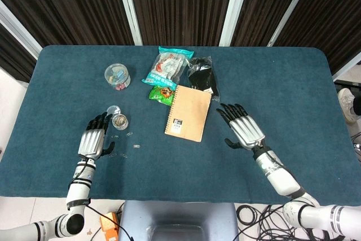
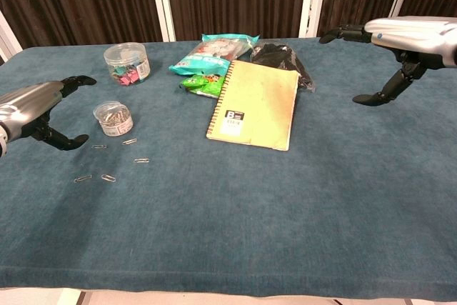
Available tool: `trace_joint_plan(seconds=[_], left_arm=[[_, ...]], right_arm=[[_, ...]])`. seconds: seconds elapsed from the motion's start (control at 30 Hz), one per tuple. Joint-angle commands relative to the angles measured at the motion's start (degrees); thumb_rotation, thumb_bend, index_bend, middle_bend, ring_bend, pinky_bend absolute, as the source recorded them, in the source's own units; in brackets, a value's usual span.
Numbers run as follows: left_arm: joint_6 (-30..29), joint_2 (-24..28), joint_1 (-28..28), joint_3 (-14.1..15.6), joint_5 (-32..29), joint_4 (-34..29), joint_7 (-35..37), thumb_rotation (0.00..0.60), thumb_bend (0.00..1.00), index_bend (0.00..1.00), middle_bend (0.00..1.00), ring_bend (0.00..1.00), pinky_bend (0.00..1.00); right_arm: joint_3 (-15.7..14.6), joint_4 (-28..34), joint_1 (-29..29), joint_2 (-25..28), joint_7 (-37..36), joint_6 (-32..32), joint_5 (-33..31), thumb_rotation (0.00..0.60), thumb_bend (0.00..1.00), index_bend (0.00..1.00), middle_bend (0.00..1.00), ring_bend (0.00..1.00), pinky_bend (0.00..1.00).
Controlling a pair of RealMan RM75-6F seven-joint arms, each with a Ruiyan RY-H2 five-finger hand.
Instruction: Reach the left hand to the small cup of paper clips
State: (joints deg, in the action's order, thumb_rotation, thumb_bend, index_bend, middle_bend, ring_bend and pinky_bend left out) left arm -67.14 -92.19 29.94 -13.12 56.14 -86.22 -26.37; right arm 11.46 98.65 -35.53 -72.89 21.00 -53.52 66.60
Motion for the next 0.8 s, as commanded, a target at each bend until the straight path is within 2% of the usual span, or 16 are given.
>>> trace_joint_plan(seconds=[0.03,0.2,0.27,0.33,0.37,0.43,0.47,0.5,0.6,0.7,0.8], left_arm=[[0.06,0.07,0.00,0.17,-0.22,-0.30,0.02,0.600,0.35,0.00,0.00,0.00,0.11],[-0.47,0.31,-0.30,1.39,-0.02,-2.73,-0.74,0.600,0.35,0.00,0.00,0.00,0.11],[-1.65,0.63,-0.71,2.83,1.11,-4.74,-2.29,0.600,0.35,0.00,0.01,0.00,0.13],[-3.61,0.51,-1.12,4.78,2.77,-6.37,-5.37,0.600,0.35,0.00,0.08,0.04,0.22],[-5.27,0.11,-1.42,6.05,4.29,-7.13,-7.47,0.600,0.35,0.00,0.13,0.09,0.32],[-8.00,-1.01,-2.11,7.58,6.61,-7.66,-9.67,0.600,0.35,0.02,0.27,0.24,0.52],[-9.37,-1.69,-2.66,8.32,7.58,-8.03,-10.47,0.600,0.35,0.04,0.37,0.34,0.61],[-10.09,-2.05,-3.07,8.75,7.91,-8.37,-10.95,0.600,0.35,0.08,0.49,0.48,0.72],[-12.04,-2.75,-4.23,9.97,8.14,-8.55,-13.67,0.600,0.35,0.23,0.78,0.77,0.92],[-13.38,-3.53,-5.16,10.61,7.37,-6.93,-16.69,0.600,0.37,0.34,0.96,0.95,1.00],[-13.61,-4.36,-6.00,10.48,5.81,-5.07,-17.68,0.600,0.39,0.41,1.00,1.00,1.00]], right_arm=[[-0.27,-0.23,0.11,0.39,-0.98,-0.30,-0.02,0.600,0.24,0.00,0.00,0.00,0.00],[-0.63,0.06,0.69,1.95,-3.28,-1.36,1.07,0.600,0.24,0.00,0.00,0.00,0.00],[-0.77,0.24,1.14,2.86,-4.57,-1.90,1.67,0.600,0.24,0.00,0.00,0.00,0.00],[-0.86,0.21,1.59,3.62,-5.46,-2.51,1.98,0.600,0.24,0.00,0.00,0.00,0.00],[-0.97,0.16,1.93,4.13,-5.99,-2.99,2.30,0.600,0.24,0.00,0.00,0.00,0.00],[-1.38,0.46,2.75,5.10,-7.23,-3.84,3.14,0.600,0.24,0.00,0.00,0.00,0.00],[-1.90,0.84,3.64,5.93,-8.33,-4.78,4.30,0.600,0.24,0.00,0.00,0.00,0.00],[-2.46,1.06,4.45,6.58,-9.20,-5.72,5.51,0.600,0.24,0.00,0.00,0.00,0.00],[-5.62,1.42,8.47,8.84,-12.70,-10.48,11.47,0.600,0.24,0.00,0.00,0.00,0.00],[-9.93,0.40,13.29,10.74,-15.87,-16.28,18.09,0.600,0.24,0.00,0.00,0.00,0.00],[-13.55,-1.66,17.83,11.84,-18.55,-22.00,23.10,0.600,0.24,0.00,0.00,0.00,0.00]])
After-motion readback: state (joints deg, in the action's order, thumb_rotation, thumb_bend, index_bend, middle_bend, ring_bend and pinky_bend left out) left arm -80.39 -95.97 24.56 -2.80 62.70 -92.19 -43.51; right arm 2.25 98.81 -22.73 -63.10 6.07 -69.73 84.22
